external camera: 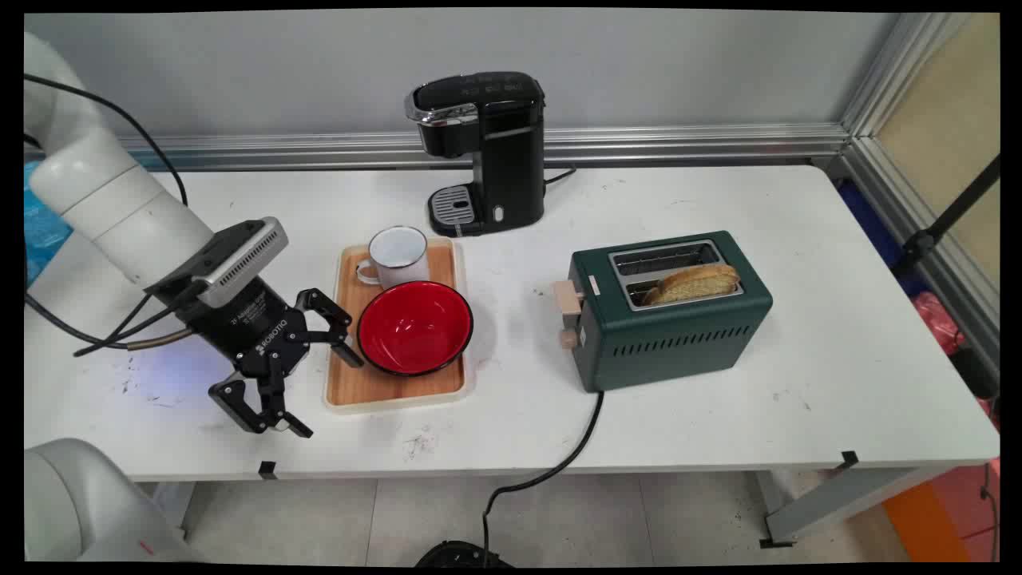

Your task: Press the toaster switch

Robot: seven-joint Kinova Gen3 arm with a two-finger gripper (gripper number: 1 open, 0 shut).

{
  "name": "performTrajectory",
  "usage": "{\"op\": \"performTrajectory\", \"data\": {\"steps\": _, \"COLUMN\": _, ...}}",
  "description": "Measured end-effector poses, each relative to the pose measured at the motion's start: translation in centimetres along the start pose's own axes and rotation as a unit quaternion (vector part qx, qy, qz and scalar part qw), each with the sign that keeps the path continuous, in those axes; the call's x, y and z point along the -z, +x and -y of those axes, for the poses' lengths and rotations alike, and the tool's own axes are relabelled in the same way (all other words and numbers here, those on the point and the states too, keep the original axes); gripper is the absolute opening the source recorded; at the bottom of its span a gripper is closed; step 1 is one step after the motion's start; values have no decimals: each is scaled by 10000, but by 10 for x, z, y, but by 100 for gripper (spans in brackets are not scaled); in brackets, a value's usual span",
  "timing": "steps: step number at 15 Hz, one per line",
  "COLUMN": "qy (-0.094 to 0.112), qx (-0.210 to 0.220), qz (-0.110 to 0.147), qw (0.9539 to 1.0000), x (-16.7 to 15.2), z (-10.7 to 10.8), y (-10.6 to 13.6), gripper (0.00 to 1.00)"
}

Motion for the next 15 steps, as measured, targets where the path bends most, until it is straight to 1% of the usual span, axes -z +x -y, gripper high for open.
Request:
{"op": "performTrajectory", "data": {"steps": 2, "qy": 44, "qx": 123, "qz": 4, "qw": 9999, "x": 2, "z": 2, "y": -1, "gripper": 100}}
{"op": "performTrajectory", "data": {"steps": 4, "qy": 100, "qx": 336, "qz": -7, "qw": 9994, "x": 7, "z": 5, "y": 2, "gripper": 100}}
{"op": "performTrajectory", "data": {"steps": 7, "qy": 191, "qx": 672, "qz": -52, "qw": 9975, "x": 20, "z": 13, "y": 10, "gripper": 100}}
{"op": "performTrajectory", "data": {"steps": 9, "qy": 280, "qx": 926, "qz": -121, "qw": 9952, "x": 33, "z": 23, "y": 20, "gripper": 100}}
{"op": "performTrajectory", "data": {"steps": 12, "qy": 447, "qx": 1366, "qz": -259, "qw": 9893, "x": 50, "z": 40, "y": 40, "gripper": 100}}
{"op": "performTrajectory", "data": {"steps": 15, "qy": 562, "qx": 1660, "qz": -362, "qw": 9839, "x": 58, "z": 55, "y": 55, "gripper": 100}}
